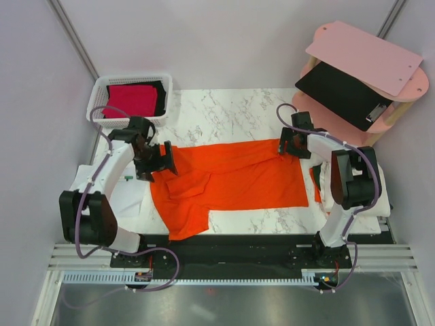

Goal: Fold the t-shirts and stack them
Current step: Fold the flattened tshirt in 1/3 of the way

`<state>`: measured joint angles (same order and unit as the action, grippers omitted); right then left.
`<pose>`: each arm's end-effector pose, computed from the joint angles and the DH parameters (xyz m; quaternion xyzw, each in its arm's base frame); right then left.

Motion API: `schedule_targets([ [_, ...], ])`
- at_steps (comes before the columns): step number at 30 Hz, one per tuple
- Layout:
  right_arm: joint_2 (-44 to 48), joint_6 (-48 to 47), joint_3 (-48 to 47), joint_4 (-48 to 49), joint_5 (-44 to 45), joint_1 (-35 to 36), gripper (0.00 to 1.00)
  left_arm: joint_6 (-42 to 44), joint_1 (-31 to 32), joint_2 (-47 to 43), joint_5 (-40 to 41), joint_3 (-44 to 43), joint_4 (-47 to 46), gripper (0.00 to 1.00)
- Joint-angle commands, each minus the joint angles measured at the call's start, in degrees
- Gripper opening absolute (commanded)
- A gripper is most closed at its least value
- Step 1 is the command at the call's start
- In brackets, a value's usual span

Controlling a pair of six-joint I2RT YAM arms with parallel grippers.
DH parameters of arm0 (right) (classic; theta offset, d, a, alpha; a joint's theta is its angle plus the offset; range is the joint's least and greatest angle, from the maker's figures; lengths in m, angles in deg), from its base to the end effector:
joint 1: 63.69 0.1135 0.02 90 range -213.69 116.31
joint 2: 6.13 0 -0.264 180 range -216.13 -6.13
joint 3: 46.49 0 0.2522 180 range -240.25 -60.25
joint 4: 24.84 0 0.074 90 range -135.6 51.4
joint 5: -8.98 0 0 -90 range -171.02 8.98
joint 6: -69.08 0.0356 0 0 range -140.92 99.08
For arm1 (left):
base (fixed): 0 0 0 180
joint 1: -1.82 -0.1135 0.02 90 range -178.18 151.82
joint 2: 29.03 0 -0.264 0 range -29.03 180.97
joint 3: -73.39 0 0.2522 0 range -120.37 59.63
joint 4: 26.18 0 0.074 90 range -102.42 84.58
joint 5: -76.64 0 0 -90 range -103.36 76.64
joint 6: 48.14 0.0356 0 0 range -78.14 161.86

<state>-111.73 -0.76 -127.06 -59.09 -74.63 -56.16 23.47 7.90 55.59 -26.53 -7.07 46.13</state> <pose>0.3727 0.0453 0.1670 0.1206 0.9553 0.0111 0.2696 0.2698 -0.0369 0.2524 -0.0923 0.9822 -0.1361 0.0902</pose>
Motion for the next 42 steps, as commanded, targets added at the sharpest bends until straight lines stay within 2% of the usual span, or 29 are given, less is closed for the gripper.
schedule_targets([
  [1, 6.2, -0.3, 0.6, -0.7, 2.7, -0.3, 0.87, -2.2, -0.1, -3.3, 4.2, -5.1, -3.1, 1.0],
  [5, 7.8, -0.6, -0.1, -1.0, 4.5, -0.4, 0.88, -3.5, -0.1, 3.6, 4.9, -8.2, -6.6, 1.0],
  [10, 8.1, -0.5, -0.4, -1.2, 4.3, -0.4, 0.88, -3.8, -0.1, 13.7, 9.8, -12.4, -7.8, 0.93],
  [12, 8.2, -0.4, -0.5, -1.1, 3.9, -0.4, 0.88, -3.9, -0.2, 17.1, 10.6, -13.0, -8.6, 0.88],
  [26, 7.4, -0.7, -0.3, -0.7, 3.1, -0.4, 0.89, -4.4, -0.4, 24.3, 11.8, -12.9, -11.3, 0.83],
  [29, 7.5, -0.6, 0.1, -0.4, 2.9, -0.4, 0.89, -5.4, -0.3, 26.1, 11.6, -13.9, -11.7, 0.8],
  [32, 7.7, -0.8, 0.3, -0.3, 3.1, -0.4, 0.89, -5.3, -0.3, 26.7, 11.7, -14.6, -11.9, 0.57],
  [33, 7.6, -0.8, 0.3, -0.3, 3.1, -0.4, 0.89, -5.3, -0.4, 26.4, 12.4, -14.9, -11.9, 0.35],
  [35, 7.7, -0.8, 0.4, -0.2, 3.1, -0.4, 0.89, -5.2, -0.3, 25.5, 13.0, -15.0, -12.0, 0.1],
  [36, 7.6, -0.7, 0.4, -0.3, 3.1, -0.4, 0.89, -5.0, -0.4, 25.3, 13.1, -15.6, -12.0, 0.02],
  [42, 7.4, -0.7, 0.7, 0.1, 3.1, -0.3, 0.89, -4.7, -0.4, 21.2, 14.7, -17.7, -11.8, 0.02],
])
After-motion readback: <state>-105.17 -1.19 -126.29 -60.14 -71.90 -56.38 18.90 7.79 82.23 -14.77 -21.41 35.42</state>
